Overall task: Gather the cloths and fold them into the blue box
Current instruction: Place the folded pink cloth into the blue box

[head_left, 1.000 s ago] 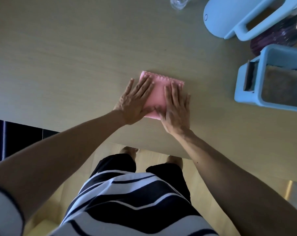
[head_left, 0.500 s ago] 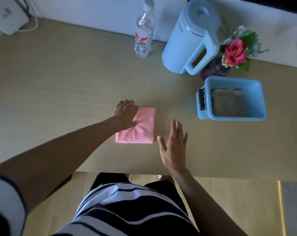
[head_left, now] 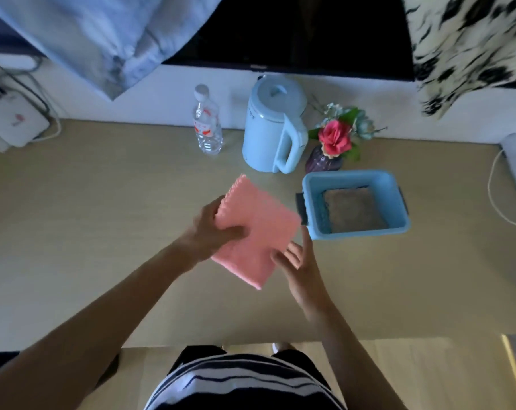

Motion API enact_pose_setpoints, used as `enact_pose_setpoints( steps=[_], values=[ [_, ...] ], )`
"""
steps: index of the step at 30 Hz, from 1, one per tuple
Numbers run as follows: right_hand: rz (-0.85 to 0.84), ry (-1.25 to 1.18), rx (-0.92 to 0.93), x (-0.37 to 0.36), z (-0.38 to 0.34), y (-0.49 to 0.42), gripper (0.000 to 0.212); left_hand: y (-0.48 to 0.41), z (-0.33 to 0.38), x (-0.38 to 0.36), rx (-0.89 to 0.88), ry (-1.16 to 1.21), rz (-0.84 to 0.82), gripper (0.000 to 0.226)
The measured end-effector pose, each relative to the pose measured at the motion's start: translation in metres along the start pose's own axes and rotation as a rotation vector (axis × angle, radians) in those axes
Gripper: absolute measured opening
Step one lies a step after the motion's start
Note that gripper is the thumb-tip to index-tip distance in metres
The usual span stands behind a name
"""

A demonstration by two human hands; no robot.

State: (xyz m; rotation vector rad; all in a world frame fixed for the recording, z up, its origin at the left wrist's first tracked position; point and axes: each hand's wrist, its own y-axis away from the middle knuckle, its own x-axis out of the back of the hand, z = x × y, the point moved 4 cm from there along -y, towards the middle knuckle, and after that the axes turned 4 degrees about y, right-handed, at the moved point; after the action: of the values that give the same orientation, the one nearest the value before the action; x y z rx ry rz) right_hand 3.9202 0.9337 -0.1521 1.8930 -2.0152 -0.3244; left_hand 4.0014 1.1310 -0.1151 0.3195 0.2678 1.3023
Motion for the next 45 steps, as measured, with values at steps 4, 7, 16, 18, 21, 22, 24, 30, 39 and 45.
enact_pose_setpoints(
  steps=[4, 7, 16, 18, 21, 22, 24, 30, 39, 45],
  values=[
    [-0.043, -0.222, 0.147, 0.056, -0.054, -0.025, 0.093, -0.004, 0.036, -0.055, -0.086, 0.183, 0.052, 0.057],
    [0.081, -0.136, 0.192, 0.113, -0.079, -0.039, 0.097, -0.021, 0.048, -0.086, -0.173, 0.017, 0.159, 0.049],
    [-0.027, 0.332, 0.36, 0.236, -0.12, -0.083, 0.04, -0.072, 0.068, -0.189, -0.344, -0.391, 0.164, 0.044],
    [-0.013, 0.532, 0.35, 0.254, -0.119, -0.101, 0.04, -0.09, 0.058, -0.203, -0.311, -0.438, 0.167, 0.036],
    [-0.034, 0.814, 0.287, 0.264, -0.111, -0.12, 0.034, -0.111, 0.04, -0.221, -0.23, -0.469, 0.143, 0.039],
    [-0.044, 0.897, 0.244, 0.265, -0.106, -0.126, 0.035, -0.117, 0.034, -0.227, -0.198, -0.495, 0.123, 0.042],
    [-0.069, 1.015, 0.136, 0.264, -0.095, -0.138, 0.033, -0.128, 0.02, -0.237, -0.138, -0.573, 0.074, 0.051],
    [-0.196, 1.321, 0.022, 0.247, -0.046, -0.165, 0.034, -0.158, -0.018, -0.251, 0.013, -0.694, 0.005, 0.068],
    [-0.102, 1.511, 0.235, 0.227, -0.025, -0.163, 0.053, -0.172, -0.04, -0.262, 0.161, -0.782, -0.059, 0.079],
    [-0.085, 1.662, 0.451, 0.219, -0.033, -0.163, 0.033, -0.161, -0.018, -0.262, -0.127, -1.132, 0.068, 0.071]
  ],
)
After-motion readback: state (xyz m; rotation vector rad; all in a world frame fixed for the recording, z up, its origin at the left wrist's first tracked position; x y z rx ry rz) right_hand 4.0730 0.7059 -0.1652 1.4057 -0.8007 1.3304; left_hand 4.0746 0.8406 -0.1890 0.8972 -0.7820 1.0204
